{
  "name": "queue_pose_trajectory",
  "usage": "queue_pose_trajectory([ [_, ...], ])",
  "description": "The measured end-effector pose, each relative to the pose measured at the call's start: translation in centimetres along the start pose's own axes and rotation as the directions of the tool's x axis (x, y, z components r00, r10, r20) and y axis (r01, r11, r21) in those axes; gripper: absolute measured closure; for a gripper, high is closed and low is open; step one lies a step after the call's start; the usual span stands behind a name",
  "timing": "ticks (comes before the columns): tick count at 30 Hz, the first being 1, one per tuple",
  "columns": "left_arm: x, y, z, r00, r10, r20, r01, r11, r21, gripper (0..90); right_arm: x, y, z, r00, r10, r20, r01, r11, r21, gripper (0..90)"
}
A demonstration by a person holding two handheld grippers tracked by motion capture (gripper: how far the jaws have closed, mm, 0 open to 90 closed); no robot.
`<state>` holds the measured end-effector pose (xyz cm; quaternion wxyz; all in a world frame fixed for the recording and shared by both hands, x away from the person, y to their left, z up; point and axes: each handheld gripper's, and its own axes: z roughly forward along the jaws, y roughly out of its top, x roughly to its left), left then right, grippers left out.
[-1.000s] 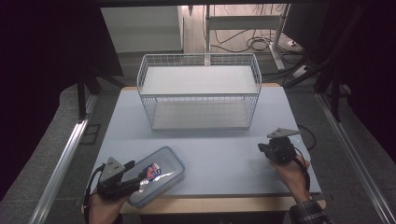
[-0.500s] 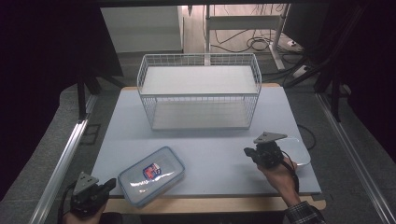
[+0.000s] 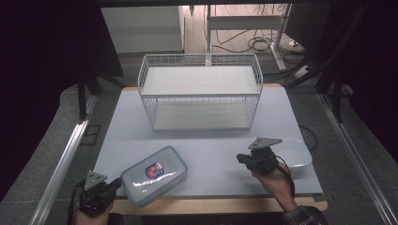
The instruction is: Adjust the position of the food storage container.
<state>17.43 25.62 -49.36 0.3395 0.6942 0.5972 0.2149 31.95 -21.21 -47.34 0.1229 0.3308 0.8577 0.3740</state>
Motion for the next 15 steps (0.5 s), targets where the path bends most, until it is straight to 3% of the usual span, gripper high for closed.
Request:
queue_pose_trajectory([
  [7,-0.6,0.8,1.4,0.9995,0.030,0.006,-0.030,0.9996,-0.003,90.0,0.1,-0.2,0.2,0.9999,0.005,-0.016,-0.005,1.000,0.007,86.8],
  [10,-0.7,1.8,2.8,0.9978,0.046,0.047,-0.046,0.9989,-0.007,90.0,0.0,-0.2,0.3,0.9996,0.011,-0.024,-0.011,1.000,0.002,86.7],
  [15,-1.0,2.9,4.3,0.9949,0.062,0.079,-0.061,0.9981,-0.011,90.0,0.1,-0.1,0.4,0.9995,0.015,-0.027,-0.015,1.000,-0.004,86.3],
])
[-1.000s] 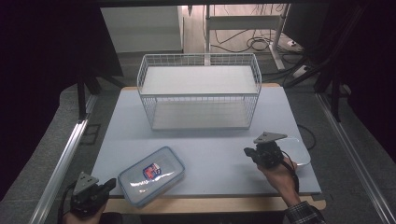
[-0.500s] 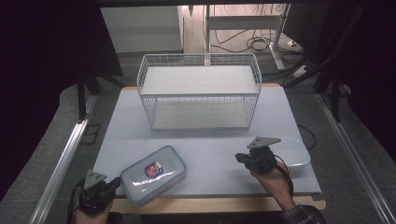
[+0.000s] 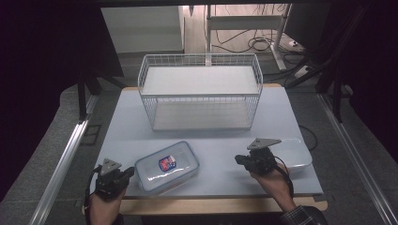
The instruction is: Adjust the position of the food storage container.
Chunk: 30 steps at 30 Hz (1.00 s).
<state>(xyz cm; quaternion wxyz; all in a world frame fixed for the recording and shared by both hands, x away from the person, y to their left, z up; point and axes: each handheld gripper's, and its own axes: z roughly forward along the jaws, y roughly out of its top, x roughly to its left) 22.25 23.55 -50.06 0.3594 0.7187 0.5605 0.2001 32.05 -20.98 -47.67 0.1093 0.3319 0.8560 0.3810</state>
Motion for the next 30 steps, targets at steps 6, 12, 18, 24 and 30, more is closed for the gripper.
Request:
queue_pose_trajectory([
  [6,-0.6,1.9,2.0,0.9981,0.049,0.037,-0.050,0.9988,0.004,90.0,0.1,0.1,0.3,1.0000,-0.001,0.002,0.001,1.000,-0.001,86.5],
  [12,-1.9,3.8,4.0,0.9925,0.107,0.060,-0.108,0.9941,0.012,90.0,0.3,0.1,0.5,0.9997,-0.025,0.009,0.025,1.000,-0.003,86.3],
  [18,-3.3,5.3,6.2,0.9836,0.153,0.095,-0.153,0.9882,-0.008,90.0,0.4,-0.1,0.7,0.9988,-0.042,0.023,0.042,0.999,0.008,85.7],
  [24,-4.2,6.2,7.3,0.9768,0.175,0.124,-0.174,0.9846,-0.017,90.0,0.3,-0.2,0.3,0.9987,-0.037,0.035,0.037,0.999,0.002,85.9],
  [30,-5.3,7.0,8.4,0.9683,0.197,0.154,-0.195,0.9805,-0.028,90.0,-0.1,-0.6,-0.3,0.9985,-0.016,0.053,0.016,1.000,0.001,87.7],
])
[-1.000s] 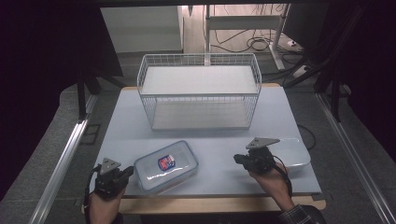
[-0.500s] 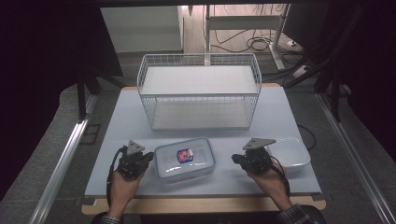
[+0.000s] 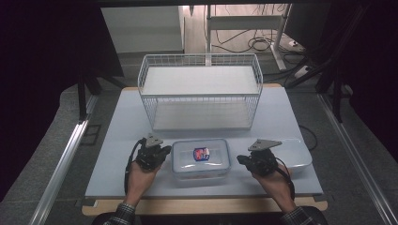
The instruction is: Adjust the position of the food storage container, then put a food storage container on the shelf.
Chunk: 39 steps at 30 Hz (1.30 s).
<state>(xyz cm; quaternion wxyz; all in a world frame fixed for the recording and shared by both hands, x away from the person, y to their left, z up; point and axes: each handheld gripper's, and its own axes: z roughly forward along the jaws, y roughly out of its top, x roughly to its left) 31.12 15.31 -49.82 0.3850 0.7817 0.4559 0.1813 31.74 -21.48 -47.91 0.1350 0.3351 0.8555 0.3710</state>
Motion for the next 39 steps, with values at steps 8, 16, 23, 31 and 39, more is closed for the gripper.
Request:
queue_pose_trajectory([
  [8,0.1,0.1,-0.2,0.9986,0.009,0.052,-0.009,1.0000,-0.001,87.0,-0.4,-0.6,-0.9,0.9994,0.006,0.033,-0.005,1.000,-0.010,86.1],
  [16,0.5,-1.8,-3.0,0.9976,-0.017,0.067,0.019,0.9996,-0.023,56.7,-0.7,-0.8,-1.9,0.9989,0.012,0.045,-0.011,0.999,-0.034,66.7],
  [23,0.7,-3.8,-3.8,0.9953,-0.011,0.096,0.017,0.9978,-0.064,17.7,-0.7,-0.9,-2.0,0.9994,0.030,0.015,-0.030,0.999,-0.044,40.9],
  [31,0.7,-4.3,-3.5,0.9964,0.003,0.084,0.002,0.9987,-0.051,8.1,-0.6,-0.9,-1.8,0.9996,0.024,-0.013,-0.025,0.998,-0.063,21.4],
  [39,1.4,-4.2,-3.4,0.9896,0.002,0.144,0.009,0.9972,-0.075,8.2,-0.6,-0.7,-1.4,0.9974,0.039,-0.060,-0.044,0.996,-0.074,7.6],
])
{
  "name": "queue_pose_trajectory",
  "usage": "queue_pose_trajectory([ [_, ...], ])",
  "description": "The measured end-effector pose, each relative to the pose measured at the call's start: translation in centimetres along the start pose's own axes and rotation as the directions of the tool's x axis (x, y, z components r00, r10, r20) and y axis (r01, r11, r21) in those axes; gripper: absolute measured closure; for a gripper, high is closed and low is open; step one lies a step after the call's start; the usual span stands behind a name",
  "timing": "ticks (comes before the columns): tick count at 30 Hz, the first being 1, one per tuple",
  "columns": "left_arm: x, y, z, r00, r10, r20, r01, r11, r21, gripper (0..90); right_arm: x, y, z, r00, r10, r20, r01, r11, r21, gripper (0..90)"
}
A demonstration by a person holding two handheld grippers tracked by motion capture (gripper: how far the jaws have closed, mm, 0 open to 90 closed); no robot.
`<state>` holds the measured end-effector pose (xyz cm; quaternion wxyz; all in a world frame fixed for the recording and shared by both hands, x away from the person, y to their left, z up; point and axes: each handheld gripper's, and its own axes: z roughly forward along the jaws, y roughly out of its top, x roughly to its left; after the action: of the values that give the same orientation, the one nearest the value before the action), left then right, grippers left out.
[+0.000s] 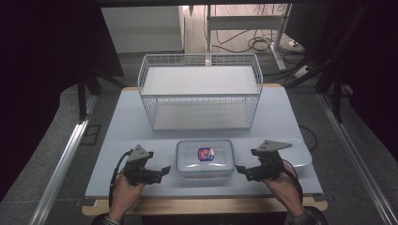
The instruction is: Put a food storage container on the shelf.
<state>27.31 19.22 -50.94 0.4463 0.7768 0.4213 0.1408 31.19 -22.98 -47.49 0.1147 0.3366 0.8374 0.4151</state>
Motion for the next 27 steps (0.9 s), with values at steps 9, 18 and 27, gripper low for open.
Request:
queue_pose_trajectory([
  [9,-1.0,1.6,0.7,0.9997,0.011,0.020,-0.013,0.9958,0.090,6.7,0.2,1.2,1.1,0.9997,-0.006,-0.023,0.007,0.999,0.038,0.7],
  [18,-1.1,3.1,1.6,0.9934,0.002,0.115,-0.013,0.9951,0.098,7.1,-0.2,2.5,1.8,0.9946,0.067,-0.079,-0.062,0.996,0.067,6.4],
  [27,-0.8,4.3,4.7,0.9751,-0.051,0.216,0.020,0.9893,0.144,4.7,-0.6,3.3,4.3,0.9807,0.110,-0.162,-0.092,0.989,0.113,6.9],
])
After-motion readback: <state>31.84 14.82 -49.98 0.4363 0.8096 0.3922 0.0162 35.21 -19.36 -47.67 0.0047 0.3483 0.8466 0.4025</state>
